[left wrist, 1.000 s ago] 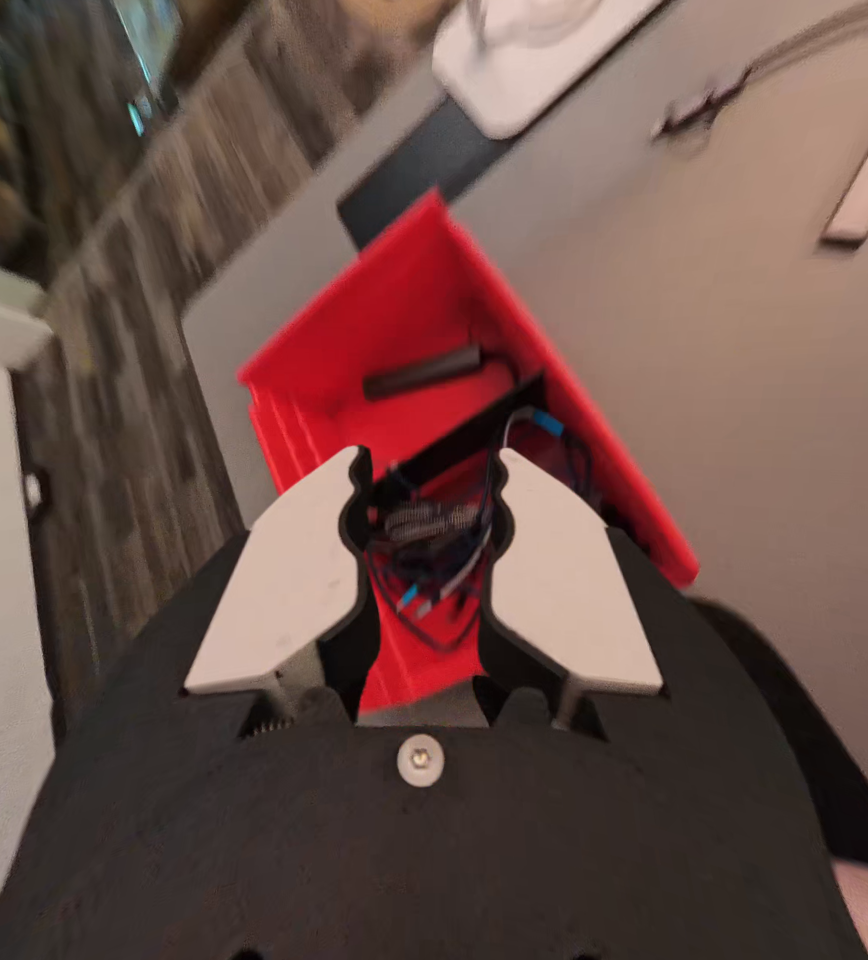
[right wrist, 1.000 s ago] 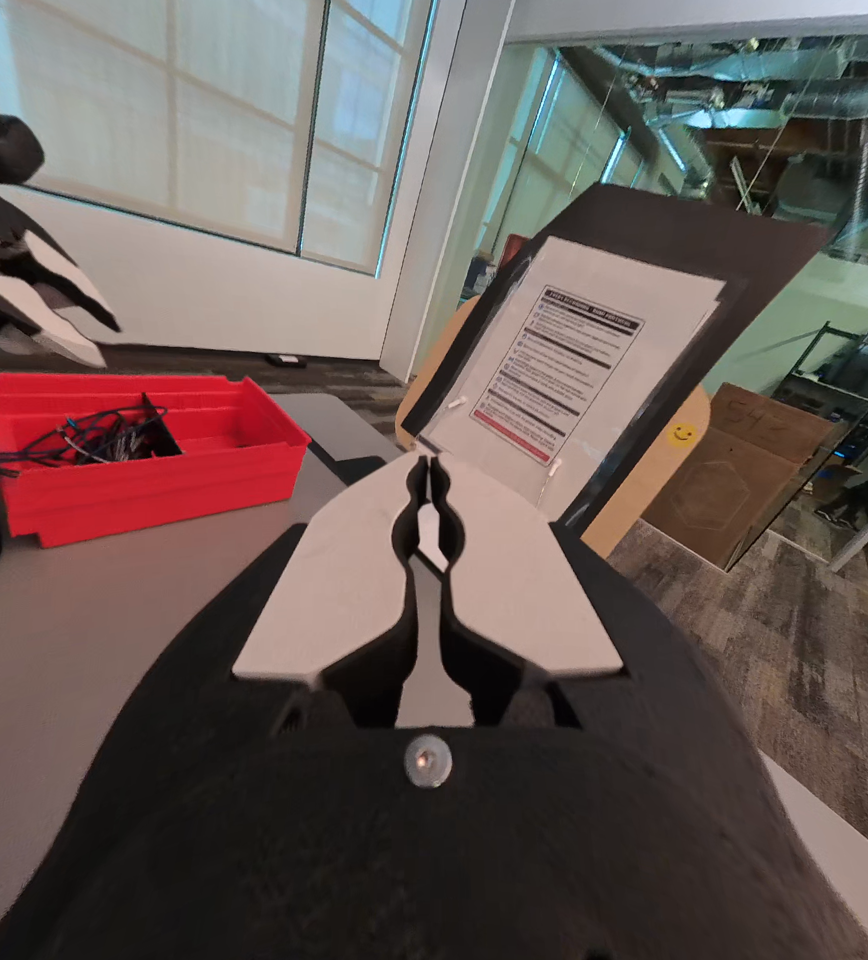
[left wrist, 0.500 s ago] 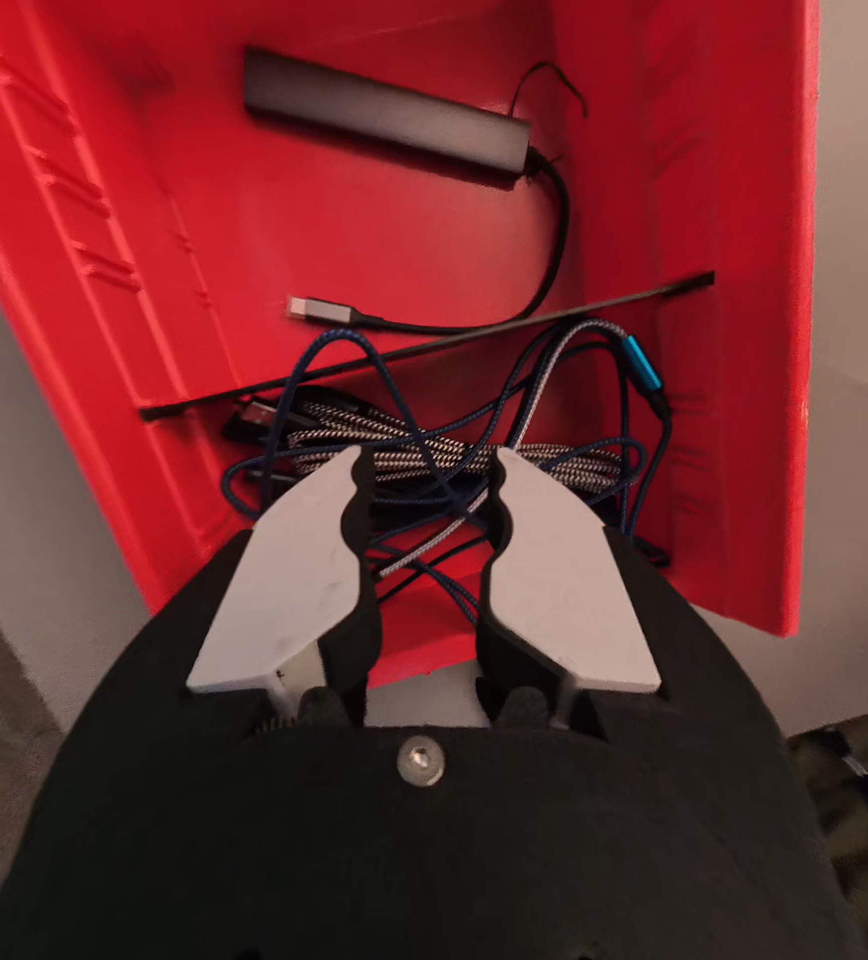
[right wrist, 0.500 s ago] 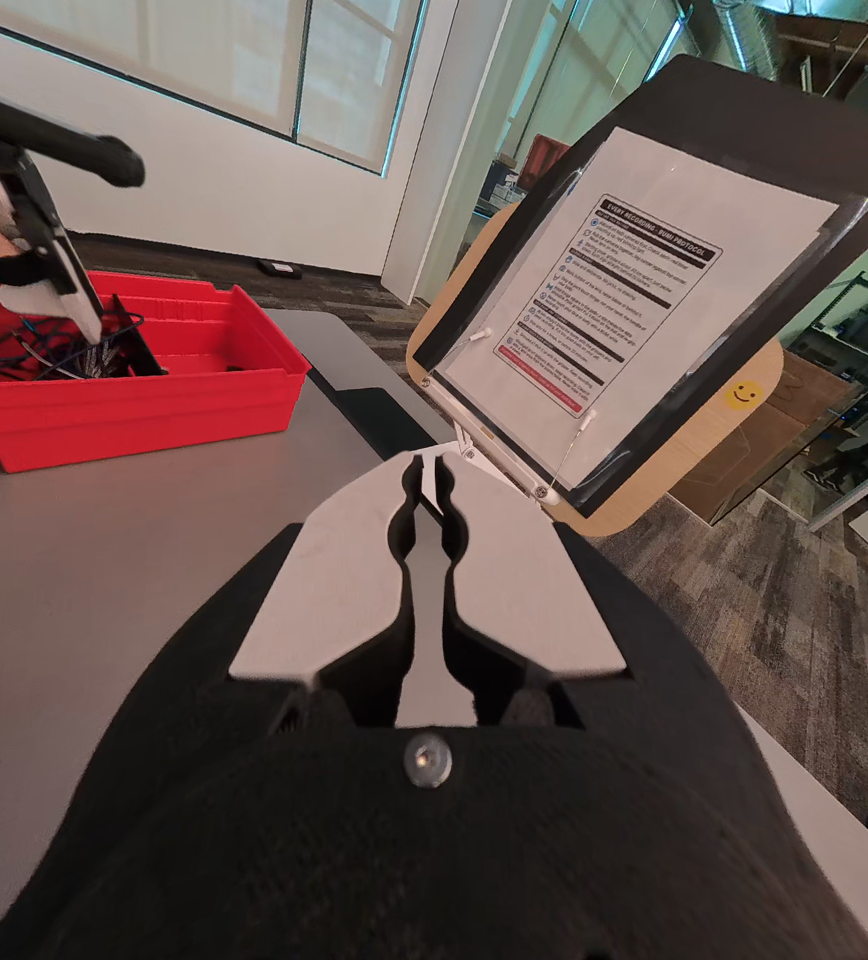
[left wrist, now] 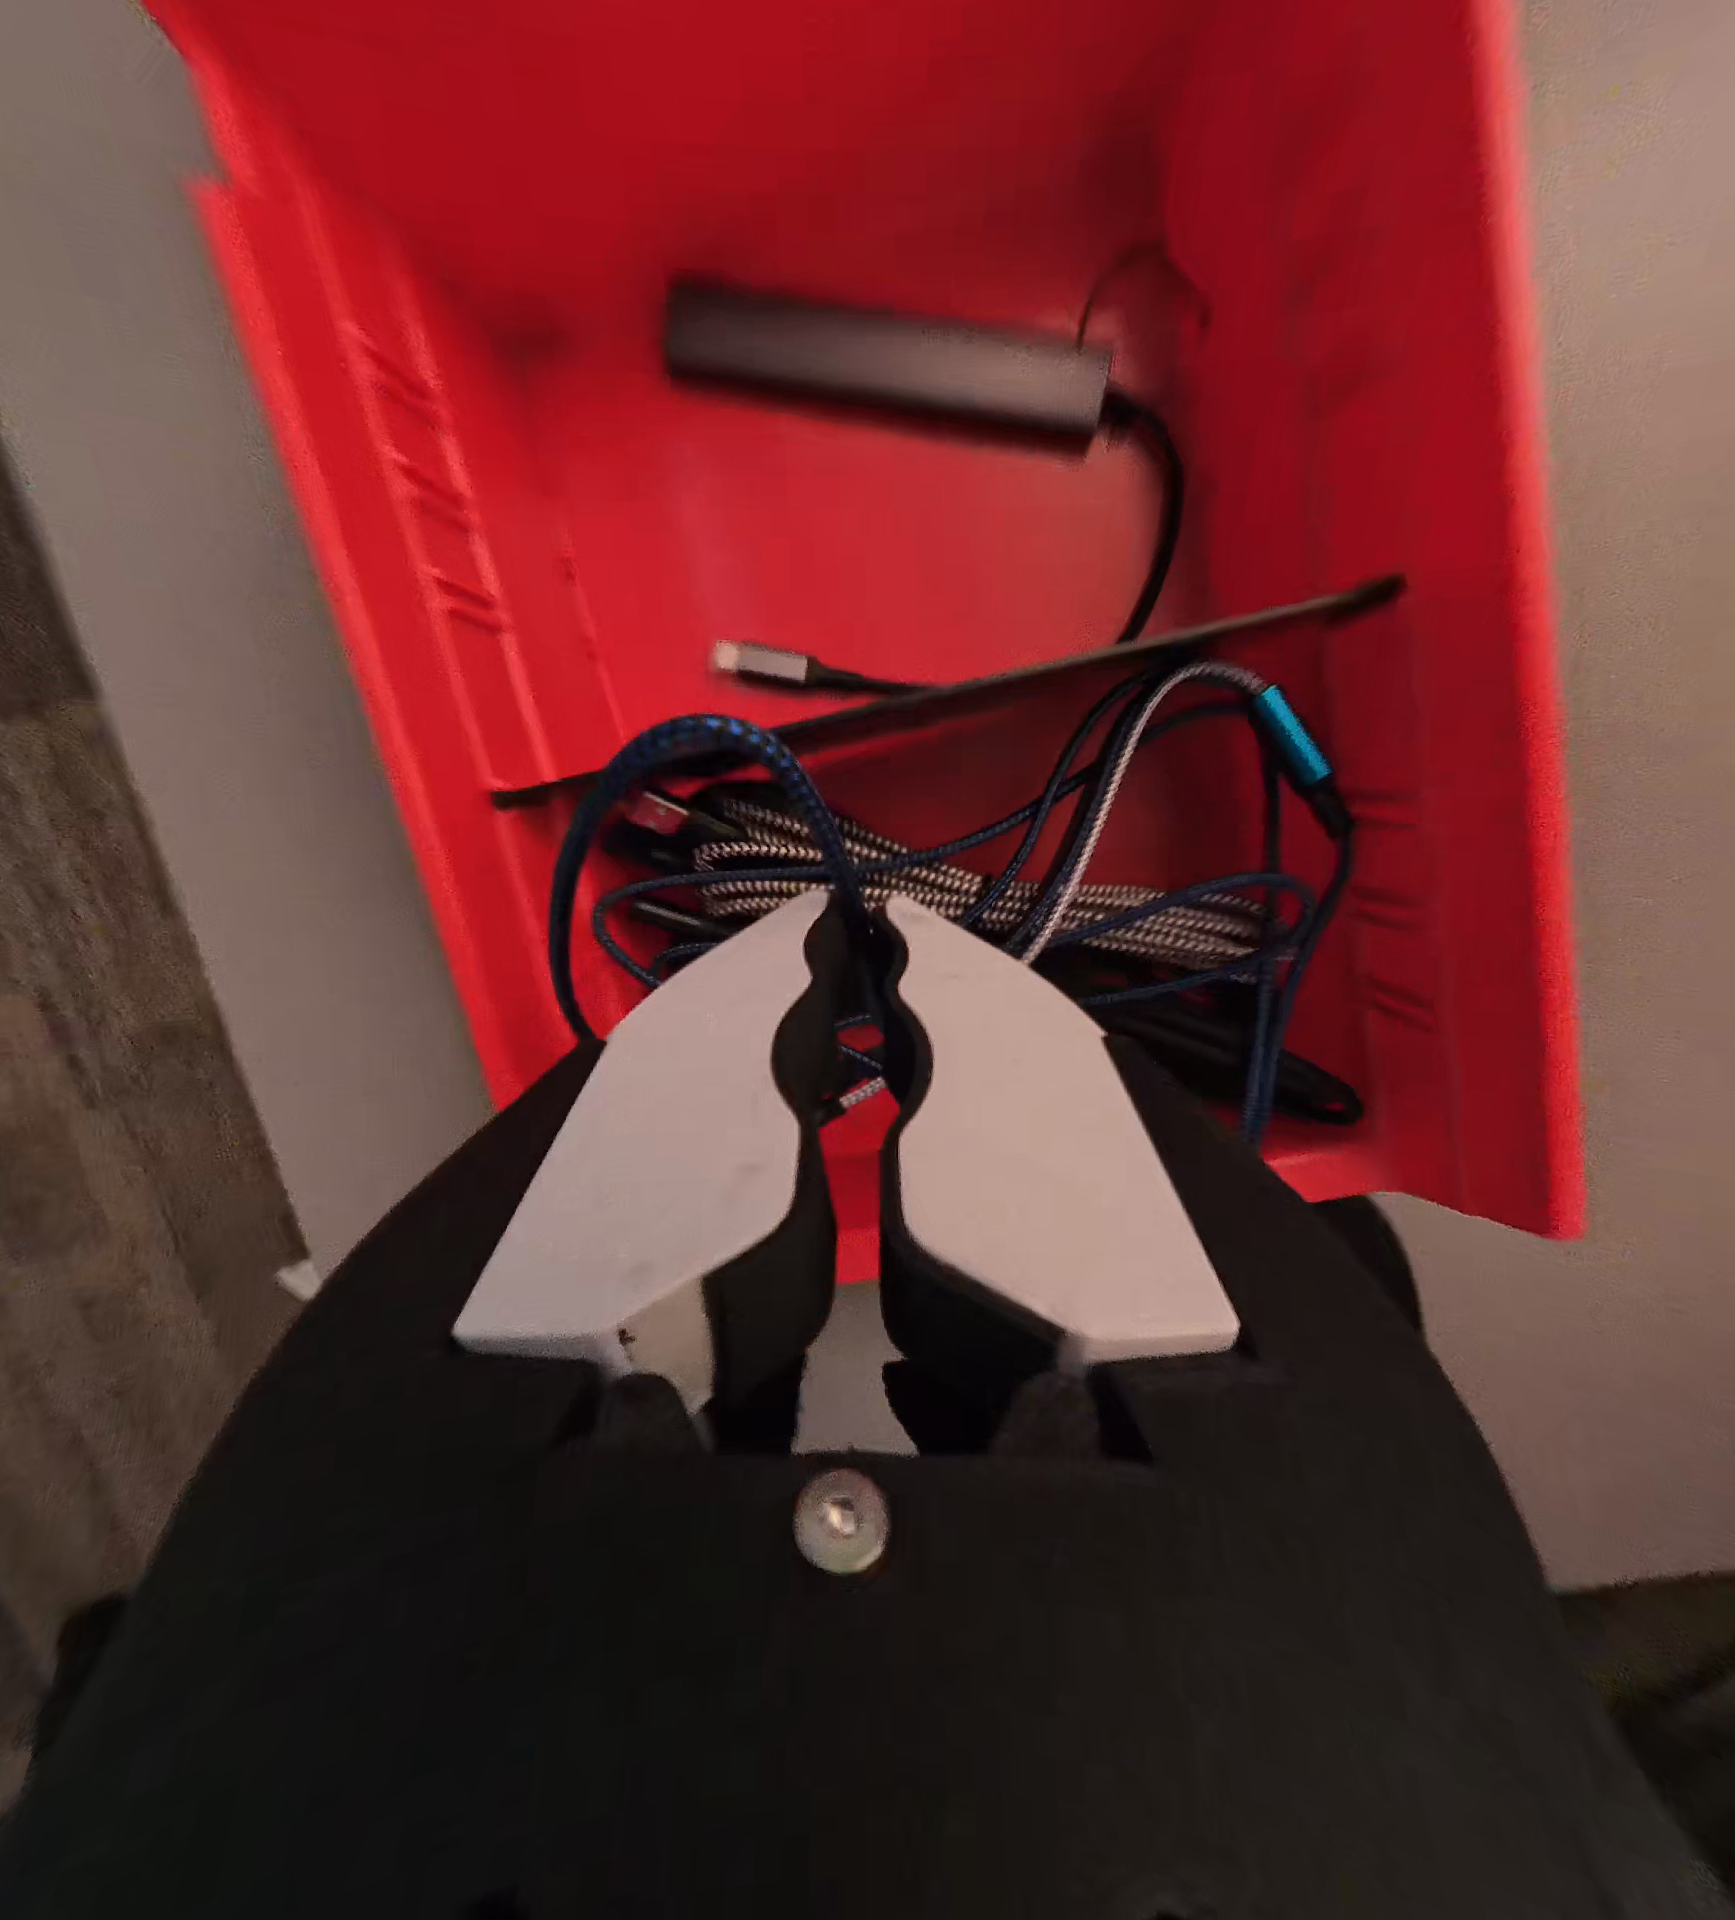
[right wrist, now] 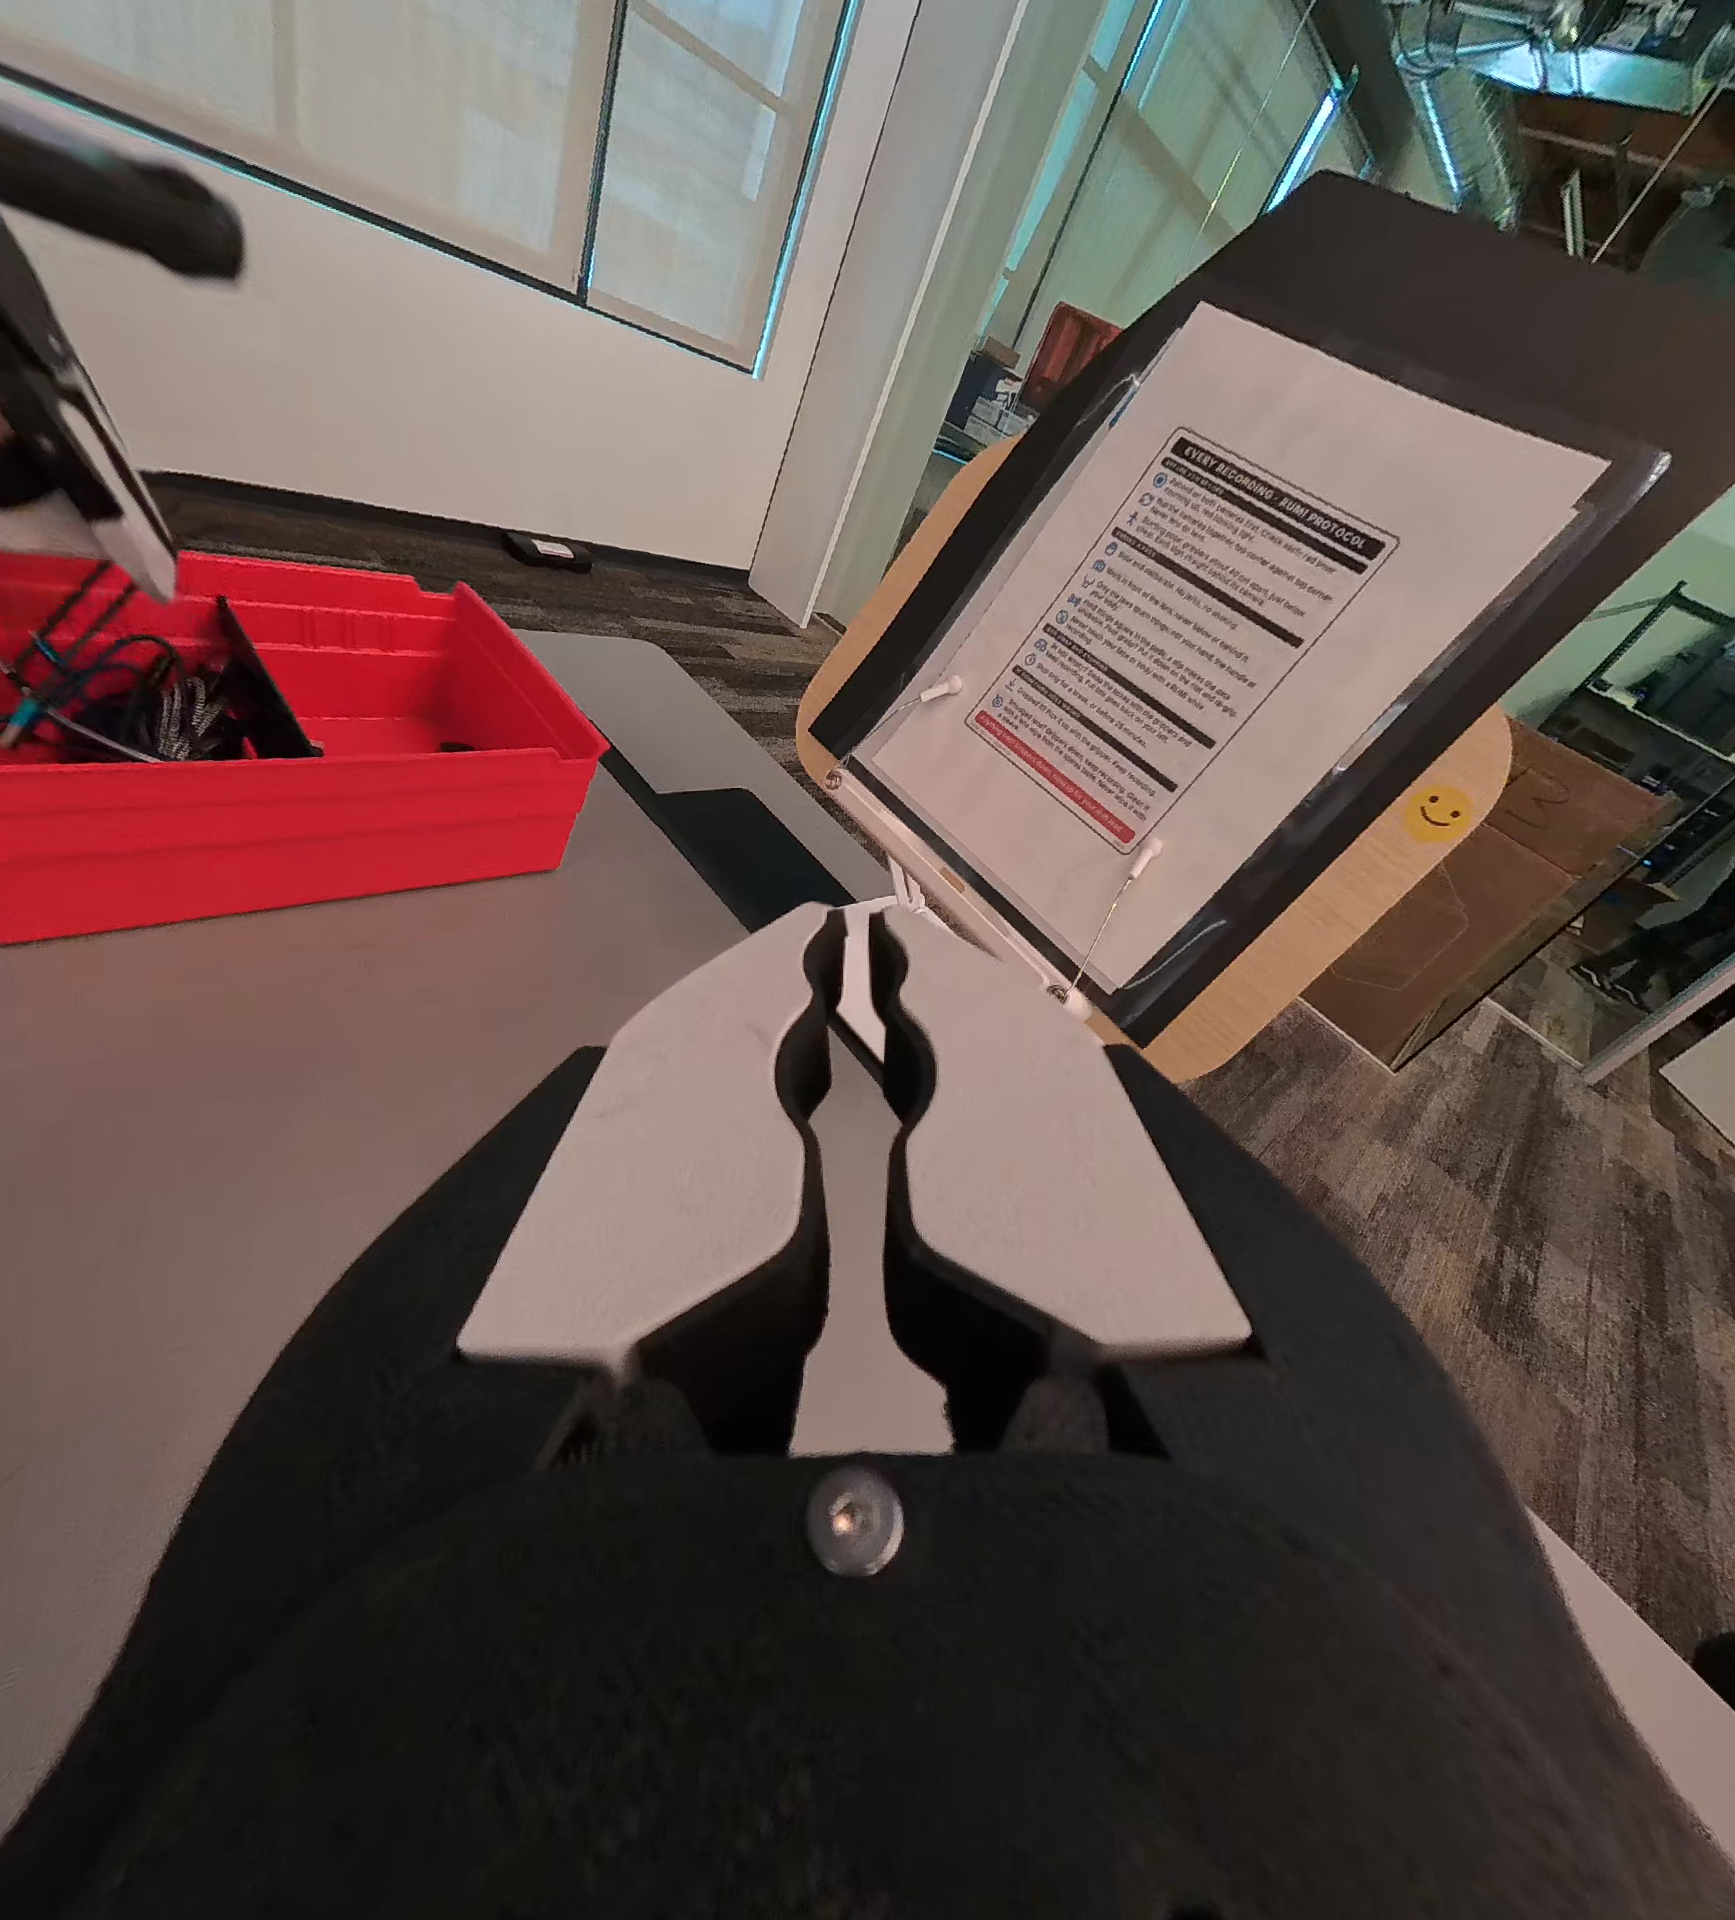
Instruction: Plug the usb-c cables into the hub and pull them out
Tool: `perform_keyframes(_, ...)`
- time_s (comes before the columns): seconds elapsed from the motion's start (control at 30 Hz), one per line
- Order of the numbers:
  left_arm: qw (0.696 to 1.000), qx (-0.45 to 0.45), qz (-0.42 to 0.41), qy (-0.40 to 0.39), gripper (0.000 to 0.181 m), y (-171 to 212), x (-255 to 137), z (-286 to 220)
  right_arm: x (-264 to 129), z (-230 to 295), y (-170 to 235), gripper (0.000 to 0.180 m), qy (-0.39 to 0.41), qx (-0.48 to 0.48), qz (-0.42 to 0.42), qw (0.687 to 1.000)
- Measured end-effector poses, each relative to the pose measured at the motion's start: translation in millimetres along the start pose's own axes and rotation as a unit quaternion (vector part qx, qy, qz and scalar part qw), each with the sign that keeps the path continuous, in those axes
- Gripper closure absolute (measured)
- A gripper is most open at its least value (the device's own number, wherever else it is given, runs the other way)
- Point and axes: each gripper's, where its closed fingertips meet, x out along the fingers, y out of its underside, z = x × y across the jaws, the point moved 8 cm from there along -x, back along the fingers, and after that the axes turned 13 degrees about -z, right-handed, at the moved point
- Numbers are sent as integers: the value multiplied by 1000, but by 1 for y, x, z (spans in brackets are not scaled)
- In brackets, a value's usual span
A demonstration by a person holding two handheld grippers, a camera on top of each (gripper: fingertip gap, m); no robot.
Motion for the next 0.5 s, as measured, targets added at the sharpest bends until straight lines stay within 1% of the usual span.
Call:
perform_keyframes(0.07, 997, 6, -69, -31, 177, -9, -29, -2, 0, 1, 0, 175, -1, -2, 2, 1000)
perform_keyframes(0.13, 987, 17, -142, -70, 177, -17, -57, -5, 1, 2, 0, 175, -1, -8, 4, 1000)
perform_keyframes(0.3, 939, 29, -319, -126, 178, -30, -120, -18, 6, 8, 2, 175, -8, -20, 14, 1000)
perform_keyframes(0.4, 907, 48, -391, -150, 178, -31, -147, -28, 10, 13, 3, 175, -15, -26, 20, 999)
perform_keyframes(0.5, 887, 53, -434, -152, 178, -28, -166, -36, 14, 17, 5, 175, -21, -36, 30, 999)
